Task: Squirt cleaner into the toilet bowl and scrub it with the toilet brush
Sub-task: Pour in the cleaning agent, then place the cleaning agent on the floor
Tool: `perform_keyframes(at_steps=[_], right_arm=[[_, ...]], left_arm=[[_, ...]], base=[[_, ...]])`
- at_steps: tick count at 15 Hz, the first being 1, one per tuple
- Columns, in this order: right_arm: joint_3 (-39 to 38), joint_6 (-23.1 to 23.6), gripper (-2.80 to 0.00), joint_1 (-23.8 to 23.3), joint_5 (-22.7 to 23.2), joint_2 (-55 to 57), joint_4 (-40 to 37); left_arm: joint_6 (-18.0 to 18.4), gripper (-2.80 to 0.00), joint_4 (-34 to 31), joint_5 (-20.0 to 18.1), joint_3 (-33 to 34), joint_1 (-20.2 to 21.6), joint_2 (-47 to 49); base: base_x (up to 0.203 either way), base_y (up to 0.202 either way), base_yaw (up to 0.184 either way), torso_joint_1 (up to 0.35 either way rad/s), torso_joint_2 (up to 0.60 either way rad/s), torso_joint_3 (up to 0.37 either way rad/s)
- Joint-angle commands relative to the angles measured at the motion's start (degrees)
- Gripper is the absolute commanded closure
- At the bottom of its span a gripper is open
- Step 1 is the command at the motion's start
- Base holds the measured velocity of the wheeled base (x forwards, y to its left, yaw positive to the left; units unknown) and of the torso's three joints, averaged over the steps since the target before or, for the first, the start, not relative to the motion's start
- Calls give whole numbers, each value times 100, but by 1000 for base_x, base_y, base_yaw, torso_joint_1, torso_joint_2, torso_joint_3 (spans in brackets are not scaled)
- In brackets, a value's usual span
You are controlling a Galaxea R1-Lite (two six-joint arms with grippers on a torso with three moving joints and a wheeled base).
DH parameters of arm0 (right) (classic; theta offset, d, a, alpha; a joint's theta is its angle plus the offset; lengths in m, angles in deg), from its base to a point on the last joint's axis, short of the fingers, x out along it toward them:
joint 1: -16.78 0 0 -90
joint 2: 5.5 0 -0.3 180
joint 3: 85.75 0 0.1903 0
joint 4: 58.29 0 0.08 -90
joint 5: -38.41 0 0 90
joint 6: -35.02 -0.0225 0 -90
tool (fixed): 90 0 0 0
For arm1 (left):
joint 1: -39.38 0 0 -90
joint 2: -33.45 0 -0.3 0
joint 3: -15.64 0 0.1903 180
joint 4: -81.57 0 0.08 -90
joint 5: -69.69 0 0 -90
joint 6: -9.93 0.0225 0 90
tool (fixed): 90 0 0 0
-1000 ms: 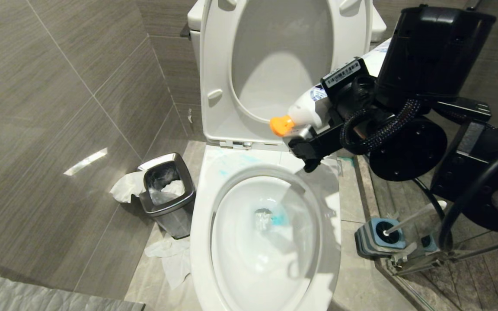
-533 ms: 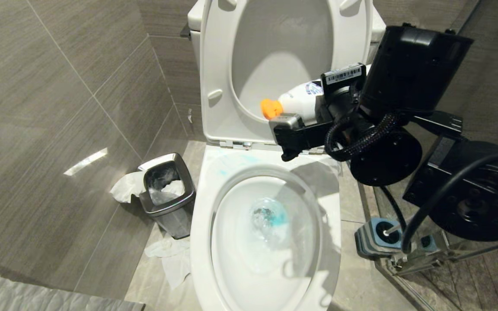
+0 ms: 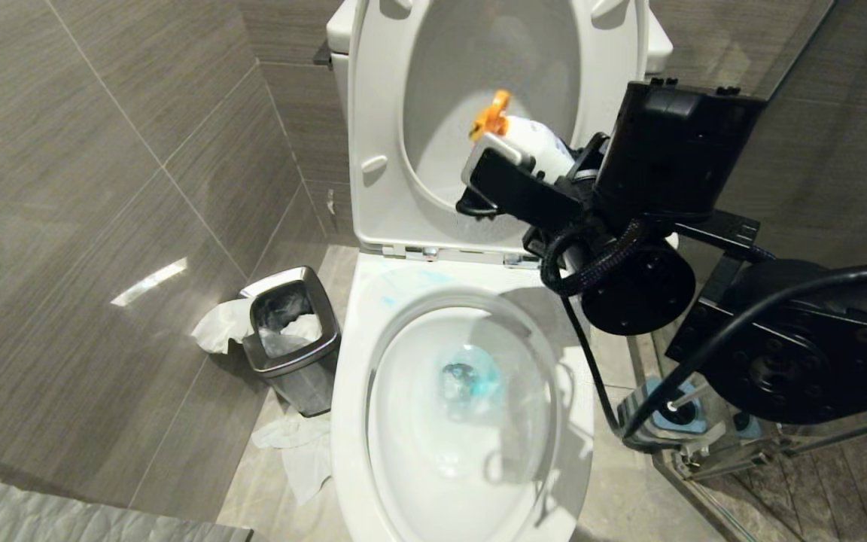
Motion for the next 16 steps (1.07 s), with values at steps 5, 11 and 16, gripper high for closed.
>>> perform_keyframes(at_steps=[5, 11, 16], right_arm=[[495, -1034, 0, -437, 262, -109, 50], [1229, -1482, 0, -1048, 364, -293, -396], [2292, -3564, 0, -1070, 376, -802, -2973]], left_arm=[[-9, 0, 0, 0, 9, 7, 8], [0, 0, 0, 0, 9, -2, 8], [9, 0, 0, 0, 9, -2, 8]], base=[[0, 0, 0, 0, 0, 0], [0, 0, 0, 0, 0, 0], [0, 0, 0, 0, 0, 0]])
